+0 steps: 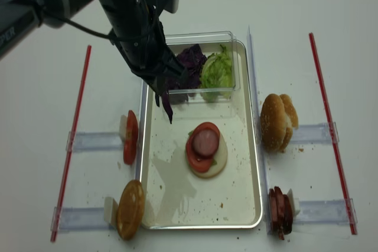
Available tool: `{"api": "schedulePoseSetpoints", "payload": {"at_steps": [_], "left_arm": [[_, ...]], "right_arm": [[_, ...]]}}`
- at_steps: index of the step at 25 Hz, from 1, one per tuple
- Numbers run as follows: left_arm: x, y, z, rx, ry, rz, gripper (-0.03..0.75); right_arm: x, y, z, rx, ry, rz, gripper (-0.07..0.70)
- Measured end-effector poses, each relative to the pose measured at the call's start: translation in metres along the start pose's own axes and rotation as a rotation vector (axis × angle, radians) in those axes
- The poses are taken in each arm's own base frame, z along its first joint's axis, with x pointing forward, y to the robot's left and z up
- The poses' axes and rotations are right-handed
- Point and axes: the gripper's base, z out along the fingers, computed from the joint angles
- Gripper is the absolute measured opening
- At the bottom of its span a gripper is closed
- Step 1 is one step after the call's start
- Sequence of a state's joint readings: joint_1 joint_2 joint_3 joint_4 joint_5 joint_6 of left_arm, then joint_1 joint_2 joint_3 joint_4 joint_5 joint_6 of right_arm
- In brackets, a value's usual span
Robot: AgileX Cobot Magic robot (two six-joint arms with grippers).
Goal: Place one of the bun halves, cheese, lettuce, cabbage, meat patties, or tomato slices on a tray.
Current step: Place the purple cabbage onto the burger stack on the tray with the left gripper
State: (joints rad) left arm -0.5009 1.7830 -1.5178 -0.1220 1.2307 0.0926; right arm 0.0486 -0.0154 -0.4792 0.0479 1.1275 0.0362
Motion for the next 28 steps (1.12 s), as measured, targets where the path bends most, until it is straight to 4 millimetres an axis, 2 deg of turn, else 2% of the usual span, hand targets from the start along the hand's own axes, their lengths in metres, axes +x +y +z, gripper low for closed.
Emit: {"api": "schedulePoseSetpoints", "payload": {"at_steps": [4, 10, 14, 20, 28], "left_arm": [[0.000, -0.028, 0.003, 0.033, 0.006, 0.068, -0.009], [0.007, -0.081, 0.007, 0.082, 0.021, 0.198, -0.009], [0.011, -0.102, 0.008, 0.132, 0.029, 0.231, -0.009], [0.010, -0.105, 0.010, 0.137, 0.022, 0.234, -0.009], [-0.004, -0.097, 0.048, 0.119, 0.052, 0.201, -0.009]], "right_arm": [[0.000, 0.000, 0.000, 0.000, 0.000, 0.000, 0.615], [0.000, 0.000, 0.000, 0.000, 0.000, 0.000, 0.615], [0.000, 0.000, 0.000, 0.000, 0.000, 0.000, 0.615], [0.000, 0.000, 0.000, 0.000, 0.000, 0.000, 0.615], [0.000, 0.000, 0.000, 0.000, 0.000, 0.000, 0.615]]}}
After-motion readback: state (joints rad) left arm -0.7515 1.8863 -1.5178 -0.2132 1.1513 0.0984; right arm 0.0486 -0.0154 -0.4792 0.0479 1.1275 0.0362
